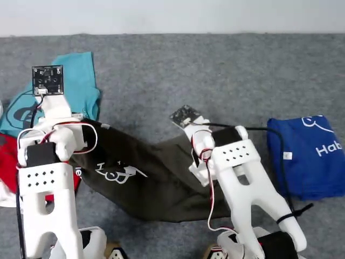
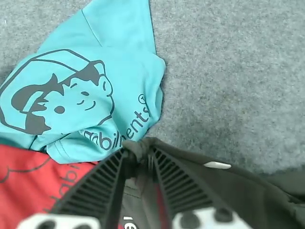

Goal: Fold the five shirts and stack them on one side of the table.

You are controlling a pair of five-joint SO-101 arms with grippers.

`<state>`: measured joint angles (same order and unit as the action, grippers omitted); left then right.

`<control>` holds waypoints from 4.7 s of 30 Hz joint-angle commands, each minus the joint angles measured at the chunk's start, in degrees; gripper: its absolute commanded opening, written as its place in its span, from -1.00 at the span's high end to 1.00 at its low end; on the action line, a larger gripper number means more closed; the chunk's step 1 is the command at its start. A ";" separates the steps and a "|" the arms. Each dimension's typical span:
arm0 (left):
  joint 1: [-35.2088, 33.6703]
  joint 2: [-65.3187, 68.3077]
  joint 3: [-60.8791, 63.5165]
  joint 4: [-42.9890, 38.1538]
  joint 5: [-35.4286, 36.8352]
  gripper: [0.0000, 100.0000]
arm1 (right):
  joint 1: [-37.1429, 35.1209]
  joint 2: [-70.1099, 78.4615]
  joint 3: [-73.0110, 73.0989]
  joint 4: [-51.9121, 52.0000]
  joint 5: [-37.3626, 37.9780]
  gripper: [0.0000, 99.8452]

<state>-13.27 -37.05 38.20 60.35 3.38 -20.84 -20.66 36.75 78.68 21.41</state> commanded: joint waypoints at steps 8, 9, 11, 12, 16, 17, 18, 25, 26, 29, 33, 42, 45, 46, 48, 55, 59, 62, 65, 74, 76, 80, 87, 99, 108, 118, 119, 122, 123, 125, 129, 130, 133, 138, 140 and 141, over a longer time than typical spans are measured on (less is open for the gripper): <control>0.53 -1.14 -0.22 -0.88 0.18 0.97 | -0.75 1.45 1.23 -0.84 0.79 0.64; 0.53 -1.14 -0.22 -0.88 0.18 0.97 | -0.75 2.59 1.23 -0.84 1.14 0.67; 0.53 -1.14 -0.22 -0.70 0.18 0.97 | -0.75 5.41 1.14 -0.75 2.02 0.77; 0.53 -1.14 -0.22 -0.70 0.18 0.97 | -0.75 6.64 0.97 -0.84 2.46 0.81; 0.53 -1.14 -0.22 -0.79 0.18 0.97 | -0.84 9.98 -0.26 -0.84 2.20 0.80; 0.53 -1.14 -0.22 -0.79 0.18 0.97 | -0.84 10.51 -0.26 -0.92 2.20 0.80; 0.53 -1.14 -0.22 -0.79 0.18 0.97 | -0.84 10.77 -0.26 -1.01 2.20 0.80; 0.53 -1.14 -0.22 -0.79 0.18 0.97 | -0.92 10.86 -0.88 -0.92 4.48 0.99; 0.53 -1.14 -0.22 -0.79 0.18 0.97 | -0.75 10.86 -1.49 -0.66 4.92 0.97; 0.53 -1.14 -0.22 -0.79 0.18 0.97 | -0.48 10.07 -4.57 1.36 5.19 0.98; 0.53 -1.14 -0.22 -0.70 0.18 0.97 | -0.40 4.09 -9.67 4.35 5.45 0.98; 0.53 -1.58 -2.95 -0.09 0.18 0.97 | 9.98 -16.22 -22.77 9.63 5.19 0.98; 0.53 -1.58 -6.64 2.02 0.18 0.97 | 15.87 -21.49 -29.71 9.89 5.01 0.98; 0.53 -1.58 -7.87 2.81 0.18 0.97 | 17.27 -22.81 -32.09 9.71 4.92 0.98; 0.53 -1.58 -10.33 3.96 0.18 0.97 | 19.56 -24.84 -36.48 8.57 3.08 0.98; 4.66 -1.58 -22.99 12.66 0.09 0.97 | 21.05 -25.63 -52.57 8.13 -2.11 0.98; 8.97 -1.58 -33.36 17.67 0.09 0.97 | 21.14 -25.71 -62.51 8.75 -3.08 0.98; 10.46 -1.58 -40.66 22.33 0.09 0.97 | 21.14 -26.15 -68.92 8.84 -3.16 0.98; 10.46 -1.58 -48.75 26.90 0.09 0.97 | 23.34 -26.15 -74.55 8.84 -3.16 0.98; 10.46 -1.67 -78.37 38.77 0.44 0.97 | 37.93 -26.24 -89.58 8.84 -5.98 0.98; 10.11 -1.67 -83.82 40.00 0.44 0.97 | 39.60 -26.24 -91.25 8.84 -5.98 0.98; 10.02 -1.67 -90.95 40.09 0.53 0.97 | 43.65 -26.24 -96.00 9.10 -7.30 0.98; 10.20 -1.67 -92.09 40.09 0.53 0.97 | 48.84 -26.24 -100.40 9.19 -8.79 0.98; 10.29 -1.41 -80.57 37.71 0.53 0.97 | 48.92 -25.71 -93.98 8.84 -8.53 0.98; 10.20 -0.97 -68.79 24.09 0.09 0.97 | 48.92 -25.63 -80.53 -4.00 -7.65 0.98; 10.20 9.14 -60.79 15.82 0.18 0.97 | 45.41 -22.20 -64.70 -9.89 -7.65 0.98; 10.20 10.90 -60.79 15.12 0.18 0.97 | 44.53 -20.79 -64.00 -9.89 -7.65 0.98; 10.20 16.00 -60.88 12.75 0.18 0.97 | 40.48 -15.52 -63.47 -9.89 -7.56 0.98; 10.20 17.67 -60.88 11.87 0.18 0.97 | 38.99 -13.41 -63.47 -9.89 -7.56 0.98; 10.20 21.10 -60.88 10.02 0.18 0.97 | 36.18 -8.75 -63.47 -10.33 -7.03 0.98; 10.64 29.10 -60.88 6.86 0.44 0.97 | 30.90 1.36 -63.47 -13.85 -3.25 0.98; 11.08 31.21 -60.88 5.89 0.44 0.97 | 29.93 4.00 -63.47 -14.55 -2.20 0.98; 11.43 37.54 -60.88 2.55 0.53 0.97 | 27.38 11.21 -63.74 -17.27 -1.14 0.98; 11.43 48.44 -65.19 -2.11 0.53 0.97 | 23.34 21.41 -64.88 -27.65 1.23 0.98; 11.25 53.01 -71.08 -1.14 0.35 0.97 | 22.11 25.45 -67.96 -30.02 2.20 0.98; 10.90 55.30 -74.77 -0.18 0.35 0.97 | 21.93 27.56 -70.33 -30.55 2.20 0.98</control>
<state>-2.02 14.37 -27.38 59.91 3.38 2.37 3.60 -27.96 51.69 22.37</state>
